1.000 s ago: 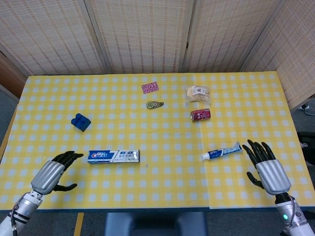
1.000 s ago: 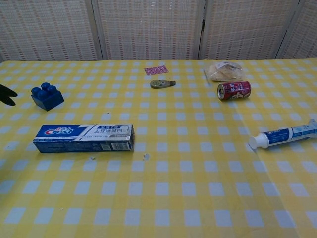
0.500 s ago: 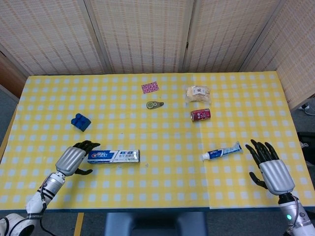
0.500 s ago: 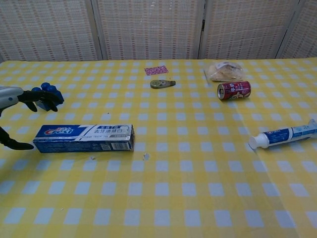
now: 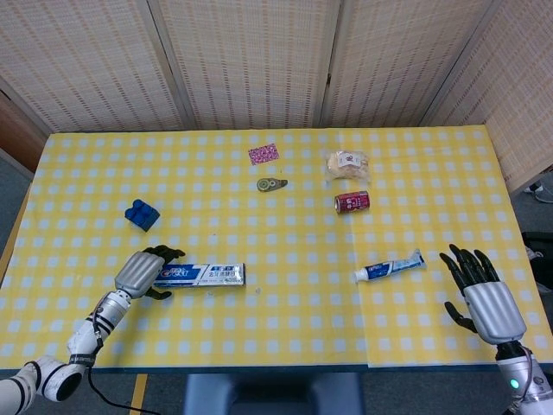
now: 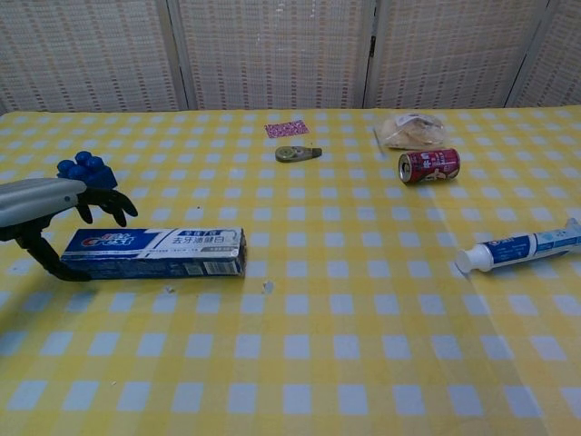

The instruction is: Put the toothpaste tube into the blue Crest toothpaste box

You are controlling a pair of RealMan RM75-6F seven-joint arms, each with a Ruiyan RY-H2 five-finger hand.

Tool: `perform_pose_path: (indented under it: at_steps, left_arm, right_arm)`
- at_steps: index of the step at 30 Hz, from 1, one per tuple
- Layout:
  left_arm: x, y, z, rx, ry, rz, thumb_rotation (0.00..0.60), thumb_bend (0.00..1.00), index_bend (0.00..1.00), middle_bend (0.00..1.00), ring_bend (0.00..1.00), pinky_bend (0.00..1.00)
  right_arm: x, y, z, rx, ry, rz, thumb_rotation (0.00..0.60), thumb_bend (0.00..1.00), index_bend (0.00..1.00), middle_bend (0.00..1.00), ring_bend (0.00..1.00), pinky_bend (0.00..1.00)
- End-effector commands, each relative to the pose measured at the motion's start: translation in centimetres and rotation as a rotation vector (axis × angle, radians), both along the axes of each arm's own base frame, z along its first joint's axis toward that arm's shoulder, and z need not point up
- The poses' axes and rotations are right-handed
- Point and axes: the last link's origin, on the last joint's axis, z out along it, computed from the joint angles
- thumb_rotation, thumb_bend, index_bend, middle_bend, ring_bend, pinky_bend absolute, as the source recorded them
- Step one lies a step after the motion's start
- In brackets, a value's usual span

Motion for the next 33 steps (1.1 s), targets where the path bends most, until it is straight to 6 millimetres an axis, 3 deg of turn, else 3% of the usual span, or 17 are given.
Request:
perform_pose_path:
  at_steps: [1, 20, 28, 33]
  left_arm:
    - [-0.1, 1.0, -0.6, 0.017, 0.018, -0.002, 0.600, 0.20, 0.31, 0.38, 0.29, 0.39]
    - [-0.5, 1.8, -1.3, 0.133, -0.011, 0.016, 0.600, 0.20, 0.60, 0.70, 0.58, 0.66]
    - [0.4, 0.0, -0.3, 0.215, -0.076, -0.045, 0.600, 0.20, 0.64, 0.75, 0.61, 0.69]
    - [1.2, -2.3, 0.7, 0.235, -0.139, -0.098, 0.600, 0.20, 0.64, 0.75, 0.61, 0.69]
  right_arm:
    - [-0.1, 0.0, 0.2, -0.011, -0.002, 0.001, 0.600, 0.36, 0.00, 0.00, 0.00, 0.00]
    - [-0.3, 0.3, 0.5, -0.029, 0.003, -0.005, 0.600, 0.36, 0.00, 0.00, 0.00, 0.00]
    - [-0.2, 0.2, 0.5, -0.027, 0.009, 0.001, 0.600, 0.36, 0.00, 0.00, 0.00, 0.00]
    - [-0.5, -1.6, 0.3, 0.041, 0.087, -0.001, 0.600, 0.36, 0.00, 0.00, 0.00, 0.00]
